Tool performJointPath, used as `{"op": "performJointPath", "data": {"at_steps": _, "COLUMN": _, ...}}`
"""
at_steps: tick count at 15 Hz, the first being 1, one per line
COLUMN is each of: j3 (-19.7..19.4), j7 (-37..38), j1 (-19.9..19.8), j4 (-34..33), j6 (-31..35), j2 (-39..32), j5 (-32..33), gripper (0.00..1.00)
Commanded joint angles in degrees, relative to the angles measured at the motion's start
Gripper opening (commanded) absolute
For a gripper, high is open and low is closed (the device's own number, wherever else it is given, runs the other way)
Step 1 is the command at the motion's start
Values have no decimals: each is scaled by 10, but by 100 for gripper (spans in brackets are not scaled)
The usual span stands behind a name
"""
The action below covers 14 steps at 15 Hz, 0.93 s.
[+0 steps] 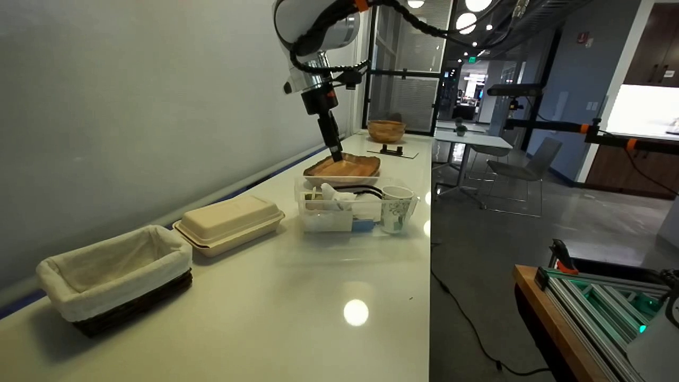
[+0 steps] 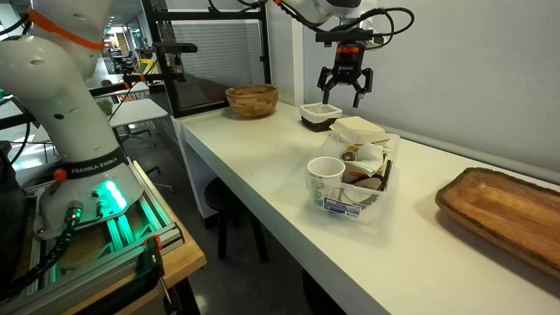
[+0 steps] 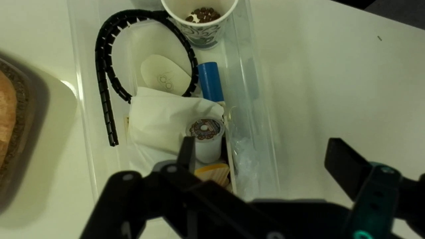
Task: Remove the wooden box from the lunchbox and put it on the table
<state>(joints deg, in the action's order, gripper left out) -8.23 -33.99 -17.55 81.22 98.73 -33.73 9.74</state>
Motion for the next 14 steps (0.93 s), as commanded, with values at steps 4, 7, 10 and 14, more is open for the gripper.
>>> {"op": "performJointPath", "data": {"at_steps": 4, "j3": 9, "j7": -22, "j1": -39, "j4": 11, "j6": 63, "j2": -44, "j5": -14, "gripper": 100}}
{"op": "performJointPath", "data": {"at_steps": 7, "j3": 11, "j7": -21, "j1": -55, "j4": 20, "j6": 88, "j2": -59, "j5": -25, "gripper": 100}}
{"op": "performJointPath", "data": {"at_steps": 10, "j3": 15, "j7": -11, "j1": -69, "j4": 31, "j6": 125, "j2": -70, "j5": -49, "gripper": 100}}
{"op": "performJointPath", "data": {"at_steps": 14, "j3": 11, "j7": -9, "j1": -68, "j4": 25, "j6": 138, "j2": -79, "j5": -56, "gripper": 100}}
